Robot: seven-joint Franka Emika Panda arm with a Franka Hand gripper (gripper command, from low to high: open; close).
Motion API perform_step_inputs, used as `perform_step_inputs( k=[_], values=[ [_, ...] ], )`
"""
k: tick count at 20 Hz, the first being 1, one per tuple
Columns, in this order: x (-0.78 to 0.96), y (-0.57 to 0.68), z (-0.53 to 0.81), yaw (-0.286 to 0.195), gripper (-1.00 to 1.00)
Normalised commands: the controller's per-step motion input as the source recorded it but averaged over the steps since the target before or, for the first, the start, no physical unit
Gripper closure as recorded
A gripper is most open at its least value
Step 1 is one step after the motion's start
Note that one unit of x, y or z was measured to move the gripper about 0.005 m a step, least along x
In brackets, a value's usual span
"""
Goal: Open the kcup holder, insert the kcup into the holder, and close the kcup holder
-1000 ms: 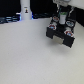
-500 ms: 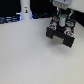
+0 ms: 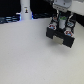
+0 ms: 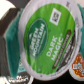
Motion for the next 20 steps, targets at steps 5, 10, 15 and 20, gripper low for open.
perform_step_inputs(
  k=[5, 10, 15, 20],
  values=[
    [0.01, -0.09, -0.19, -0.008, 1.0],
    [-0.01, -0.02, -0.14, 0.0, 1.0],
    [0.0, 0.0, -0.19, 0.001, 1.0],
    [0.06, 0.1, -0.12, 0.025, 1.0]
  ],
)
